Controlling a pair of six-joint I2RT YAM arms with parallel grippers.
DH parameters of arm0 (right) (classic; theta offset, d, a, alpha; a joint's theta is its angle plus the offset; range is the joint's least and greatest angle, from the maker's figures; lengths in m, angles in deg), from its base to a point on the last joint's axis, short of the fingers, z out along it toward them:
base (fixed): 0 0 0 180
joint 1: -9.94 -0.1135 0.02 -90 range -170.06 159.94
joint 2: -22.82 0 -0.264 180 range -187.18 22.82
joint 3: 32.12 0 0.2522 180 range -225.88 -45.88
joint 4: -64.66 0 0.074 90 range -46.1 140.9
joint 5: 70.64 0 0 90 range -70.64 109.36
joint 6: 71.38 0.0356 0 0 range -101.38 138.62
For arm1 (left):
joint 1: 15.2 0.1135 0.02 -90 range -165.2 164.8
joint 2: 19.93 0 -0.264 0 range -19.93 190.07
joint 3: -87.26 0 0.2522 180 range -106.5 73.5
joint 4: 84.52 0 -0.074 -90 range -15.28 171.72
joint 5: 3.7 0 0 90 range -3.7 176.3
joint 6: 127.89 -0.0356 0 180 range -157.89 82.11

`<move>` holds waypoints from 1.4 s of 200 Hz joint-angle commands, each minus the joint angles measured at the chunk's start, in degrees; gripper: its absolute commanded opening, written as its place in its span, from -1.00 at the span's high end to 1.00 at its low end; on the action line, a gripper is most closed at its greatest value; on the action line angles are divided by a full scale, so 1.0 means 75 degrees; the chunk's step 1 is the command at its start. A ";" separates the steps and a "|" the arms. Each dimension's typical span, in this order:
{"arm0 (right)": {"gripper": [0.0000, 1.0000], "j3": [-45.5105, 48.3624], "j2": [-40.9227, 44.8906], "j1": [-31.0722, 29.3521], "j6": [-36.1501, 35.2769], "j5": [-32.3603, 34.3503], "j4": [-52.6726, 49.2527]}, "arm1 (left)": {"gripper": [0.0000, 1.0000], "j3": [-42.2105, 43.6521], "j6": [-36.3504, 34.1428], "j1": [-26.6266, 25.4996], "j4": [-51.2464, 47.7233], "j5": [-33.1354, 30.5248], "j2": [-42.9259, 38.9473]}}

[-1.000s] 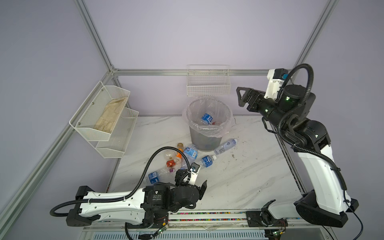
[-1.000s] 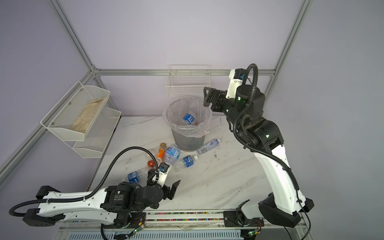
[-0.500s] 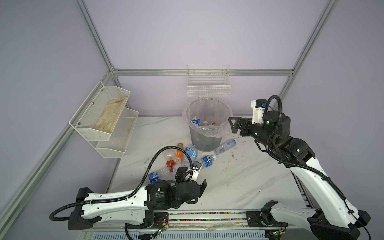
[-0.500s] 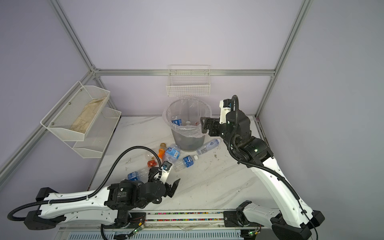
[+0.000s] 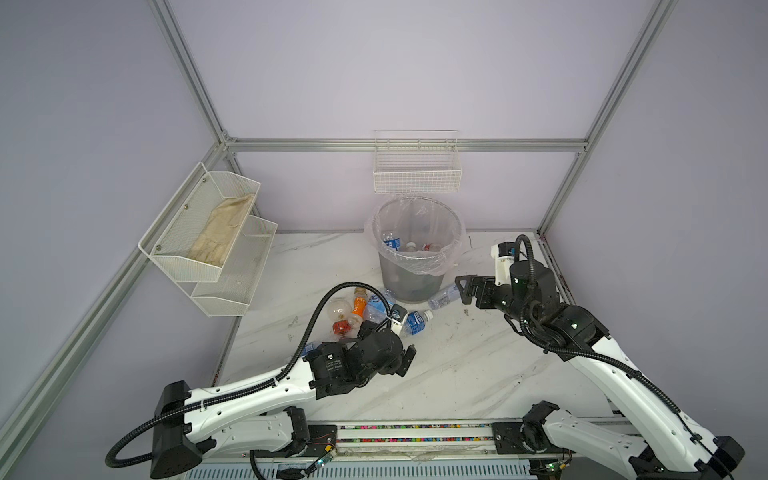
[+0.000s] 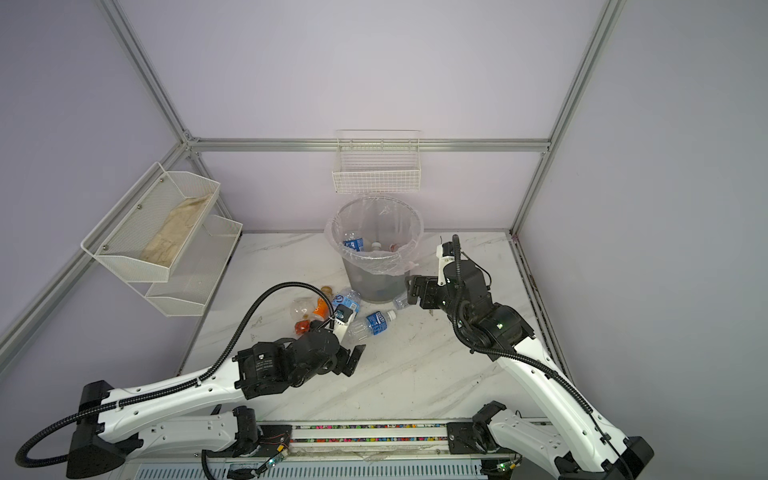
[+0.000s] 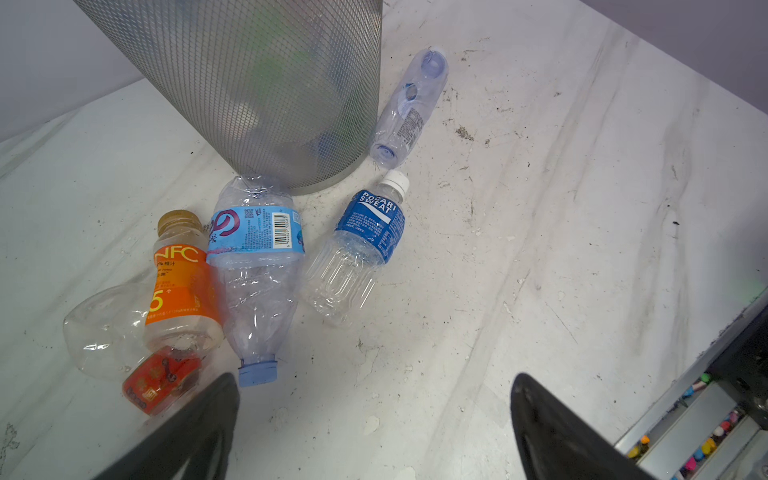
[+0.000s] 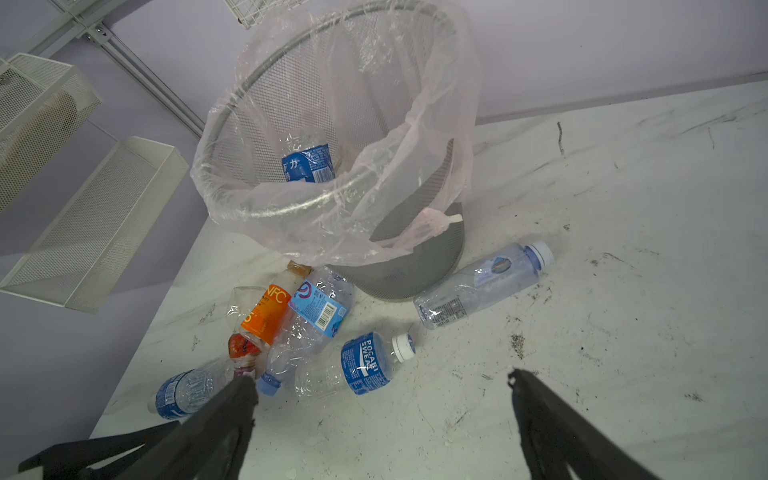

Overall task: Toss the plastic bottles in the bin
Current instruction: 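Withdraw the right gripper from the bin while the left gripper nears the Pocari Sweat bottle, then lower the left gripper onto the Pocari Sweat bottle and close on it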

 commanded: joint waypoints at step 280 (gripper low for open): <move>-0.95 0.1814 0.0926 -0.0031 0.0498 -0.0541 0.0431 | -0.96 -0.1530 -0.0873 0.1986 0.0903 0.2000 0.4490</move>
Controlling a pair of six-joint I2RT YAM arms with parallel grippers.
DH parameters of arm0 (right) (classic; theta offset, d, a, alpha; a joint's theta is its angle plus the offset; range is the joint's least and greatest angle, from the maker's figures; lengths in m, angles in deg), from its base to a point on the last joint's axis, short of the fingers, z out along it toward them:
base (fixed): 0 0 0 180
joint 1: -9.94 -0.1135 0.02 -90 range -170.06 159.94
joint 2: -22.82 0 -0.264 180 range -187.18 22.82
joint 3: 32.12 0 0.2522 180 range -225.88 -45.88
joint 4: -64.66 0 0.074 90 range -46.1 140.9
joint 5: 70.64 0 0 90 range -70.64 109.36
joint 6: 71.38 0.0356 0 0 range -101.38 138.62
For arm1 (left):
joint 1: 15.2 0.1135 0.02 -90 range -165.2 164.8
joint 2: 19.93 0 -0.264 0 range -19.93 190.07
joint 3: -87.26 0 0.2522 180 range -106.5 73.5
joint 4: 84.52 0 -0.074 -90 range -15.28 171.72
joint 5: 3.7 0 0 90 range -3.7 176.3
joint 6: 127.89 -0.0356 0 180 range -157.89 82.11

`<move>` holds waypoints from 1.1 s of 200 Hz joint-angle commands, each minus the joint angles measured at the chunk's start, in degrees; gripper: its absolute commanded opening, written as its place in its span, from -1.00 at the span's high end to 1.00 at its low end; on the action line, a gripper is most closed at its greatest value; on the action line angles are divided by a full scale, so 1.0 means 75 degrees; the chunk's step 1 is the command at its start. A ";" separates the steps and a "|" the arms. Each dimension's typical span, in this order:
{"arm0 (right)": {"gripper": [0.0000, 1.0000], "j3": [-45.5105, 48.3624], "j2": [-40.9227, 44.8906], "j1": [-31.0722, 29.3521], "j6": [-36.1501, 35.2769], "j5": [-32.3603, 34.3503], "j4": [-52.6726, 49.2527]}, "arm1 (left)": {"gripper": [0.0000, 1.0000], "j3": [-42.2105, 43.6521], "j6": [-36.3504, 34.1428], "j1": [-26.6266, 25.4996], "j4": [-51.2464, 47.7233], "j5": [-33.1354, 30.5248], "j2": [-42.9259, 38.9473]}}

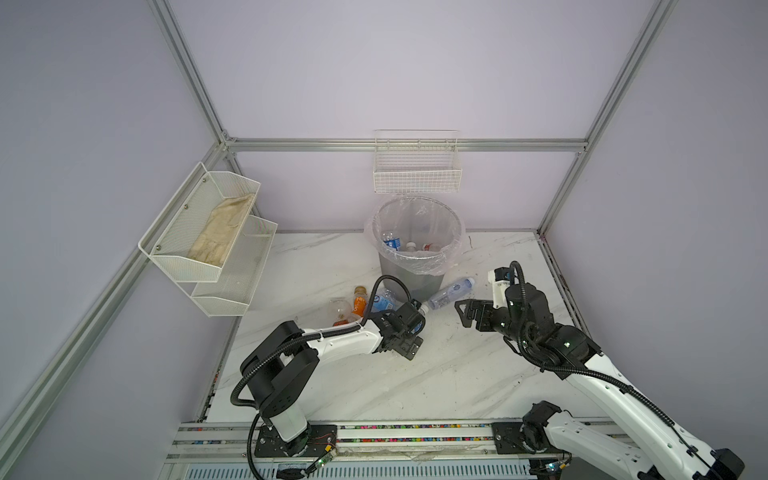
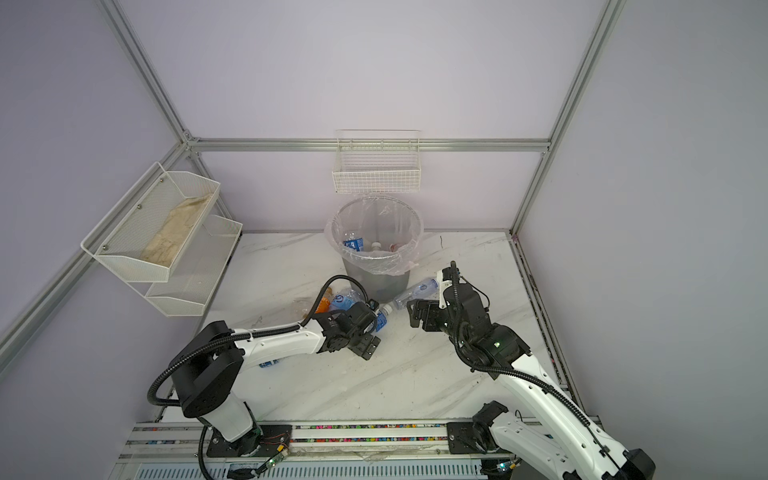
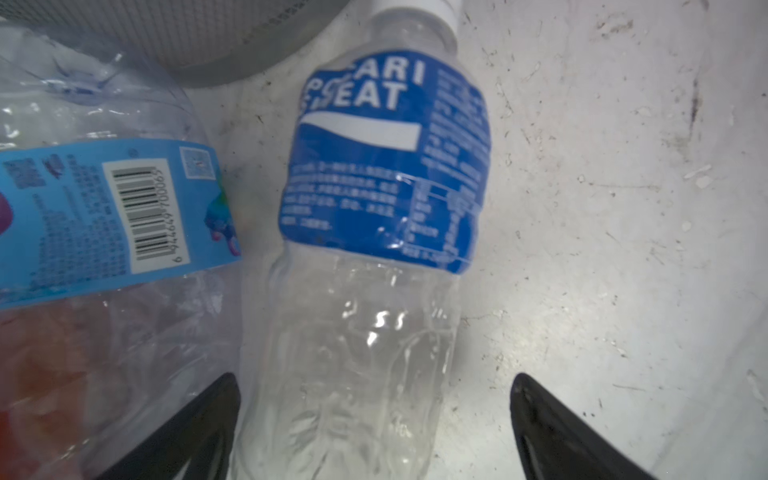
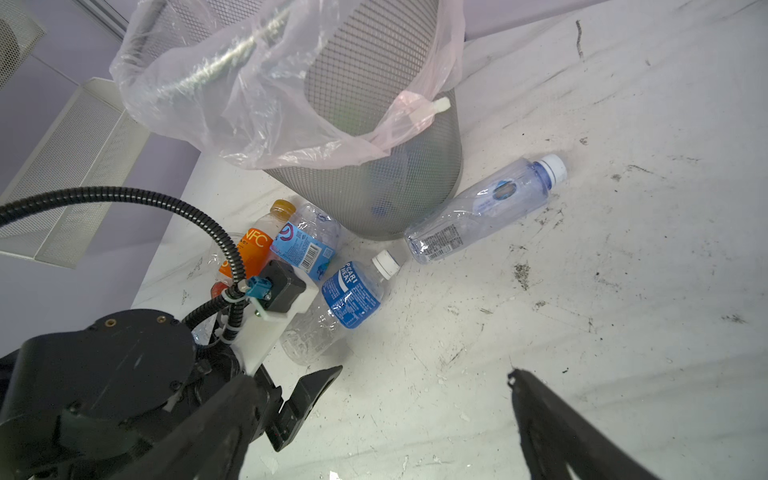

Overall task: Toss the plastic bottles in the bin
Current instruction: 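Lower the left gripper onto the Pocari Sweat bottle and close on it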

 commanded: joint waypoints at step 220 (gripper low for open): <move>-0.95 0.0103 0.0353 -0.0031 0.0332 0.0030 0.0125 | 0.25 -0.0570 0.0045 -0.2116 -0.1227 -0.1954 -0.2527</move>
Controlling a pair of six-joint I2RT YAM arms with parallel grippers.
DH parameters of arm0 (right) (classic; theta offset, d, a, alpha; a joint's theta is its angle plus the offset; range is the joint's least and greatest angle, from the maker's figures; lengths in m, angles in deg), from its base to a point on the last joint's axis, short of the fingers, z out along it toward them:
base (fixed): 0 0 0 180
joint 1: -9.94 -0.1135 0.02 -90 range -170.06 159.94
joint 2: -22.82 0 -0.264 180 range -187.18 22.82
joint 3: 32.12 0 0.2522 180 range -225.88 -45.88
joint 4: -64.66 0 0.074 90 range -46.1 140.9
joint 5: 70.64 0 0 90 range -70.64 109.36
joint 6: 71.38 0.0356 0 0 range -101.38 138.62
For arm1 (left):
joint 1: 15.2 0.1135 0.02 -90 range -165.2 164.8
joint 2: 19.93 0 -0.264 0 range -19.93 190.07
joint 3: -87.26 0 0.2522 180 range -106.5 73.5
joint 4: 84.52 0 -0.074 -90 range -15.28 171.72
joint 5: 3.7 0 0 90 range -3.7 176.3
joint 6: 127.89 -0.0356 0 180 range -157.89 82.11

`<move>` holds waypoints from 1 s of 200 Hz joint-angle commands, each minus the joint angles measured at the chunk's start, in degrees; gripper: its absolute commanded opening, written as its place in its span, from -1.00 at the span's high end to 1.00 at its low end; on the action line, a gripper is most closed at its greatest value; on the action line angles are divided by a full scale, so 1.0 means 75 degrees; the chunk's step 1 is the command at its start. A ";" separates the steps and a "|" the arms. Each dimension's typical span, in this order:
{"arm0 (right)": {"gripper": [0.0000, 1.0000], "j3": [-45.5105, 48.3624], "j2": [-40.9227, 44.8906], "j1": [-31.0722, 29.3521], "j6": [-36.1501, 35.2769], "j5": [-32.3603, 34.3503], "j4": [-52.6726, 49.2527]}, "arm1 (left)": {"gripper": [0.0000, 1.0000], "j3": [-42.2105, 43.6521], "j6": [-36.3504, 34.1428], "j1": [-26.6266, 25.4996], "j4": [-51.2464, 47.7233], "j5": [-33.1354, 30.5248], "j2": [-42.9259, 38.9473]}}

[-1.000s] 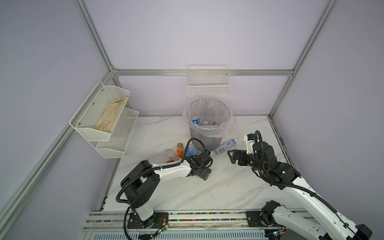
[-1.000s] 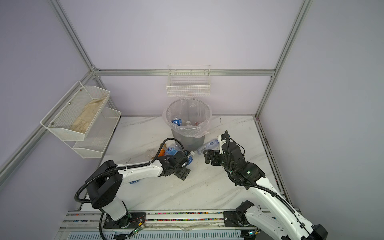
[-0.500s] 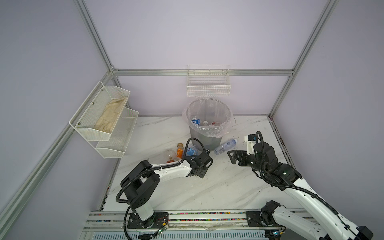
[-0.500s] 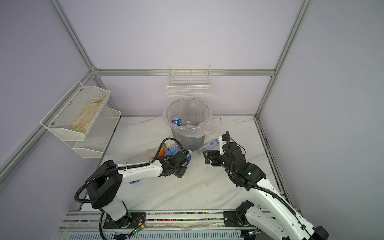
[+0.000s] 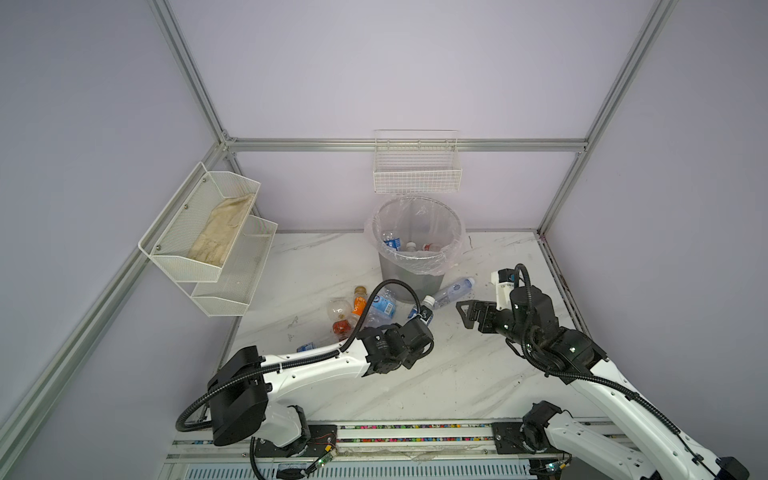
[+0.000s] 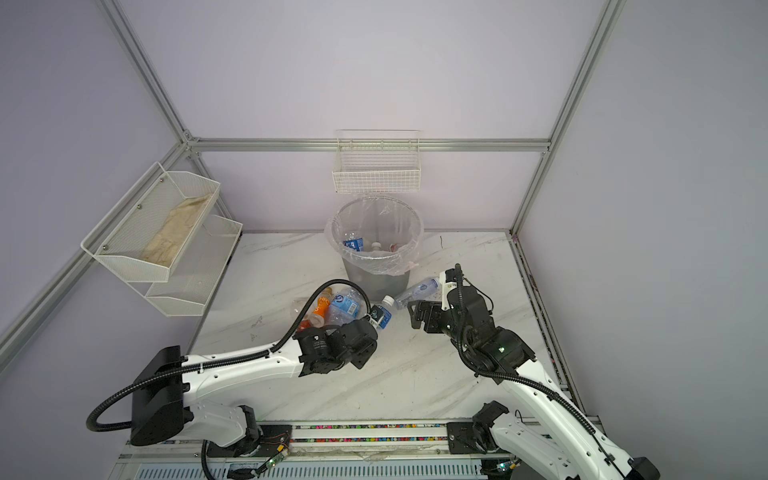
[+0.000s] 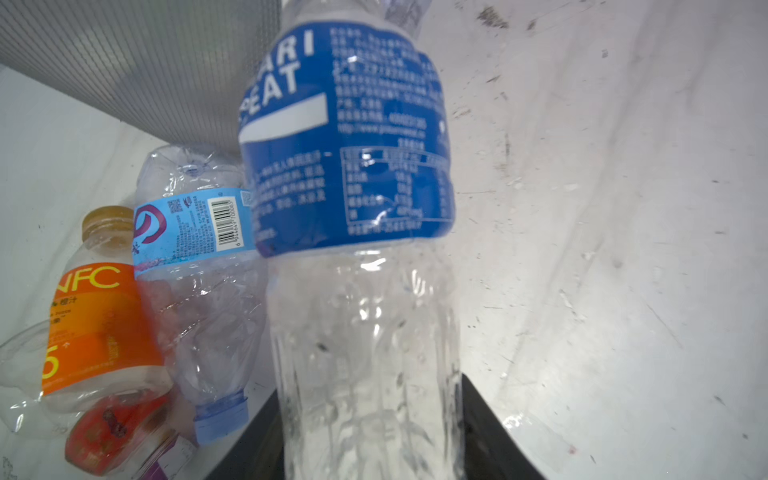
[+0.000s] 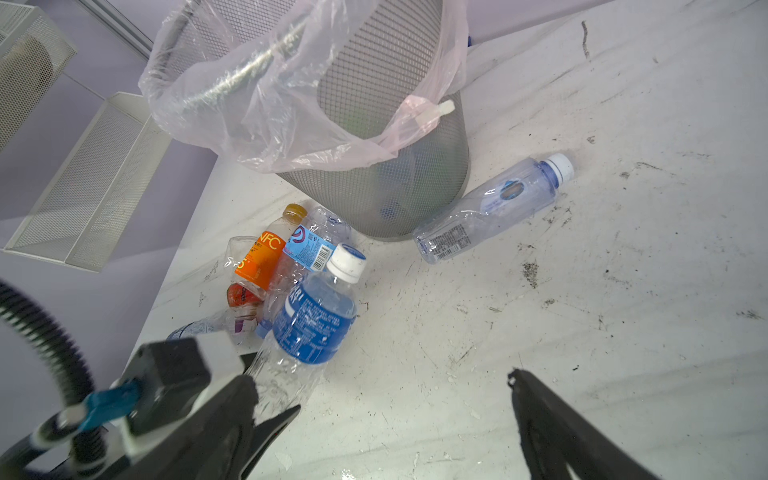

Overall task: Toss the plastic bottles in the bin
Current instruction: 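Lower the left gripper onto the Pocari Sweat bottle and close on it, then lift the Pocari Sweat bottle with the left gripper over the bin opening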

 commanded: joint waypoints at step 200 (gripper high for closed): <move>-0.95 0.0058 0.0484 -0.0031 0.0419 0.0521 -0.0039 | 0.24 -0.4272 -0.4427 -0.2747 0.1188 -0.3014 -0.1902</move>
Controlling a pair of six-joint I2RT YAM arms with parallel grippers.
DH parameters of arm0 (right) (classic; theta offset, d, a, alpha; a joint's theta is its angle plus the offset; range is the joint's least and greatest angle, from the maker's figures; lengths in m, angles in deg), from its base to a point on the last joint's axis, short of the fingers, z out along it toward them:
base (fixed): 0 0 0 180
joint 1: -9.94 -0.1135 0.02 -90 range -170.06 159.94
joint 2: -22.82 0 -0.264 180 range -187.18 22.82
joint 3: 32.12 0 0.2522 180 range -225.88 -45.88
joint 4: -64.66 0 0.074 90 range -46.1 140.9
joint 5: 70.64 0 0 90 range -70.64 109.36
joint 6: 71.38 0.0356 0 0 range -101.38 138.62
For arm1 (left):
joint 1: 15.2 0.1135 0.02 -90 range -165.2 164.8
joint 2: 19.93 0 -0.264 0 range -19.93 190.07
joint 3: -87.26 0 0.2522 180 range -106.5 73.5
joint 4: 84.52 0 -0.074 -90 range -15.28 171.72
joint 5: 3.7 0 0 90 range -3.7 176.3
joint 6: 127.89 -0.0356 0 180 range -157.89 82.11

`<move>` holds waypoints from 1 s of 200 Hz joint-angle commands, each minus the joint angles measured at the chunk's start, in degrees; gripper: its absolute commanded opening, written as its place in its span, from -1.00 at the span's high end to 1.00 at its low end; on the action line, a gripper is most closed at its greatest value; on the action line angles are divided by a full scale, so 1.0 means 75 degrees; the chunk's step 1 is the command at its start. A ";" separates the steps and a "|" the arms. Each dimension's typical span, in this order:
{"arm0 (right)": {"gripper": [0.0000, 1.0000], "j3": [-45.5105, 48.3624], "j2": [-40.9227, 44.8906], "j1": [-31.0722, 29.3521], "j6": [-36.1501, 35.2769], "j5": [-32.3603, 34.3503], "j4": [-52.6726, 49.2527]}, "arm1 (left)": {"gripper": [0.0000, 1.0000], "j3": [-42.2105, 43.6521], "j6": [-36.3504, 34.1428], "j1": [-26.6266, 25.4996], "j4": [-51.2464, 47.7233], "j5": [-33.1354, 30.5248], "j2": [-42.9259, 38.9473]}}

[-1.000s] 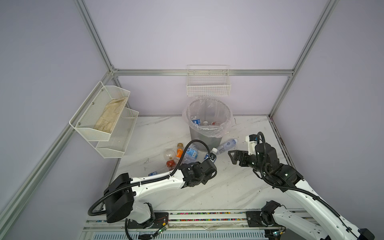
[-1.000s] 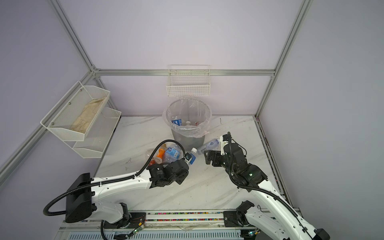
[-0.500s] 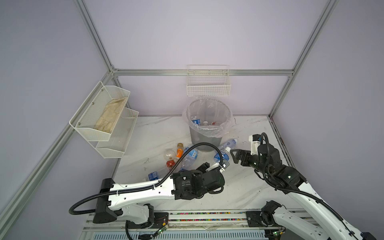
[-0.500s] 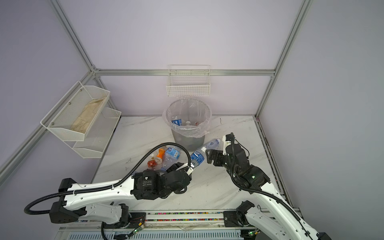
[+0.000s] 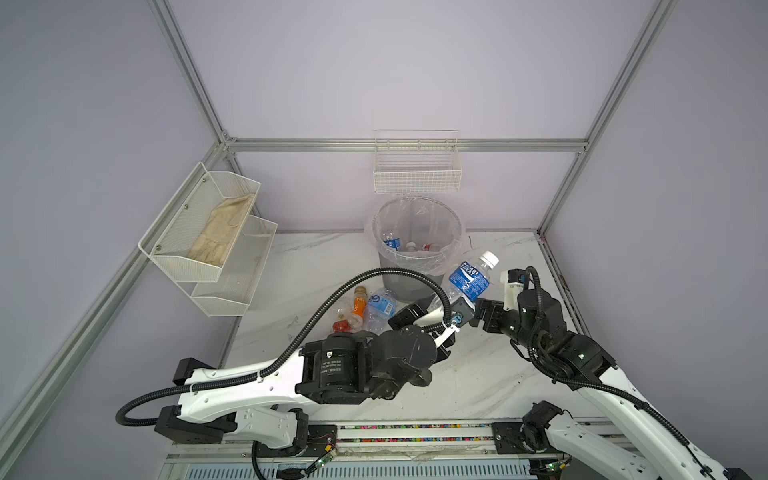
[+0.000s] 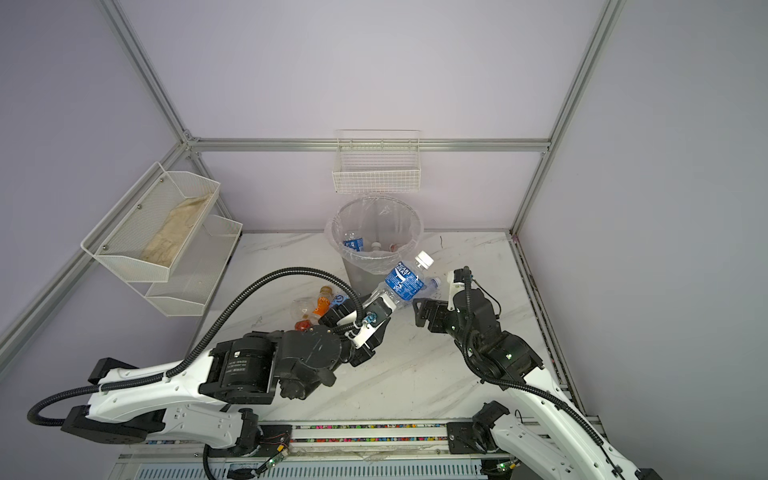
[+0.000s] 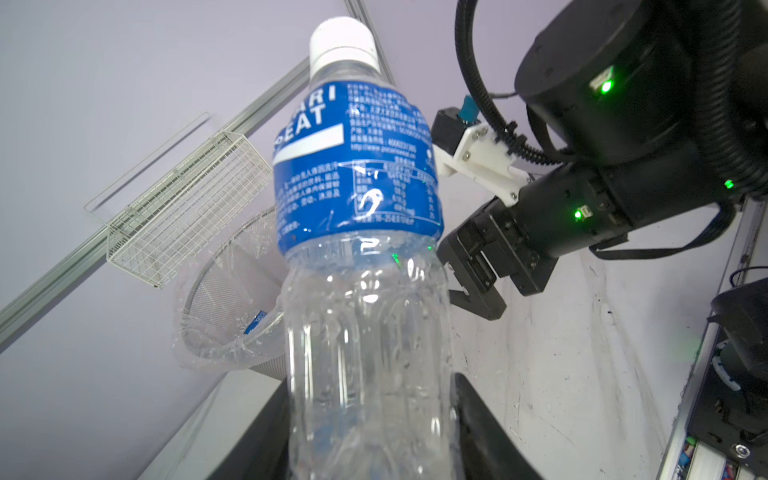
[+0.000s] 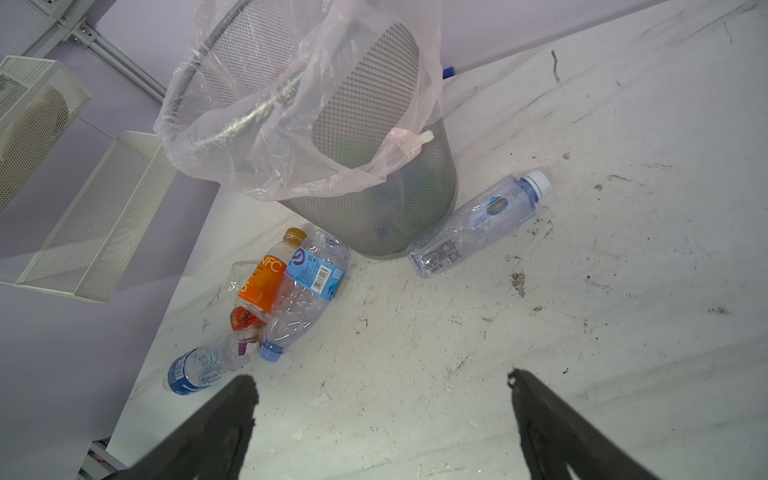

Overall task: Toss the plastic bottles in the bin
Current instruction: 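Lift the Pocari Sweat bottle with the left gripper over the bin opening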

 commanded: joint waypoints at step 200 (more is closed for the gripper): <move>-0.95 -0.0386 -0.0025 -0.0039 0.0110 -0.0278 -0.0124 | -0.77 -0.4107 0.0898 0.5566 -0.0352 0.3919 0.3425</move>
